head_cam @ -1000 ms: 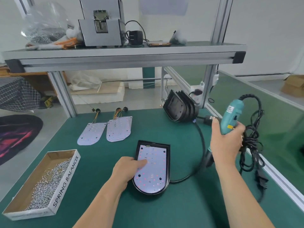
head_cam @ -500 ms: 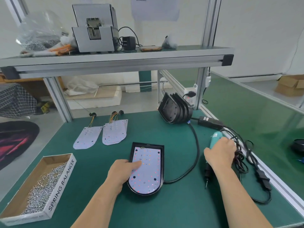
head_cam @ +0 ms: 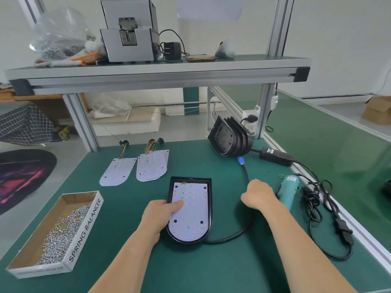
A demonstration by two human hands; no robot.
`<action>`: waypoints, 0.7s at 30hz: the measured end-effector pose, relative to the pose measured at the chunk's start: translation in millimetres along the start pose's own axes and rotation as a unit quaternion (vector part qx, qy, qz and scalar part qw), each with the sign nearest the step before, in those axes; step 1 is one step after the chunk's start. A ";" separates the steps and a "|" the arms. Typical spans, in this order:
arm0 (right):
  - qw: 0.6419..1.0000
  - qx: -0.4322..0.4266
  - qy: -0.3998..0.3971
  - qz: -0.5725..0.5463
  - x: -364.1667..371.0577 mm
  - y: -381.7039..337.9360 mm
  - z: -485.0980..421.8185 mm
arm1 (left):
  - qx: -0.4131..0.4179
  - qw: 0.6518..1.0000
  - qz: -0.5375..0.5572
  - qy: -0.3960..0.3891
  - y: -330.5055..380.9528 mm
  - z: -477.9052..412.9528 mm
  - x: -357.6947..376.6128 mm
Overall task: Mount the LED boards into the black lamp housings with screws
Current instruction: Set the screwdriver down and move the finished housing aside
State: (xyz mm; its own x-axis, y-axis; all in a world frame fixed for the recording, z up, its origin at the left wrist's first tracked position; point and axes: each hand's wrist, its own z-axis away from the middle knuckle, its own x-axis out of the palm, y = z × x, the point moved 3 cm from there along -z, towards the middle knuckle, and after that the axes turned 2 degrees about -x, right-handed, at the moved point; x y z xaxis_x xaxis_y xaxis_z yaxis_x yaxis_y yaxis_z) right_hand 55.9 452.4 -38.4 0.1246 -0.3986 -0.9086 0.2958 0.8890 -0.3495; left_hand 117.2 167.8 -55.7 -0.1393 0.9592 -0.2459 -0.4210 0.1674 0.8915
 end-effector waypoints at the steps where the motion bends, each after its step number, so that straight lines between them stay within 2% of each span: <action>1: 1.000 -0.010 -0.027 -0.011 1.8 -1.7 6.5 | 0.001 1.000 0.002 0.001 -0.4 -1.3 -0.2; 4: 0.989 -0.033 -0.058 -0.132 9.7 -5.5 26.6 | 0.012 1.000 0.000 0.000 -1.2 -0.1 0.3; 8: 0.956 -0.087 -0.107 -0.260 22.7 -23.2 49.5 | 0.024 1.000 0.013 -0.004 -7.0 0.0 1.1; 14: 0.927 -0.154 -0.154 -0.305 40.3 -40.4 61.4 | 0.052 0.997 0.006 -0.048 -12.8 7.6 14.3; 17: 0.900 -0.114 -0.166 -0.385 43.8 -37.8 61.0 | 0.038 0.998 0.005 -0.050 -12.4 6.8 18.5; 21: 0.878 -0.069 -0.145 -0.450 37.3 -29.4 59.6 | 0.032 0.999 0.030 0.007 -10.1 2.6 15.1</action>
State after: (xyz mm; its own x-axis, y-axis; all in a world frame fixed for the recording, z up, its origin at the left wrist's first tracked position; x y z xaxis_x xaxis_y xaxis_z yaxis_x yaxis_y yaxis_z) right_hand 108.3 398.0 -48.4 0.1410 -0.9769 -0.1605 0.2822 0.1951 -0.9393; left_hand 121.7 181.1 -67.4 -0.1760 0.9645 -0.1968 -0.3542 0.1245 0.9268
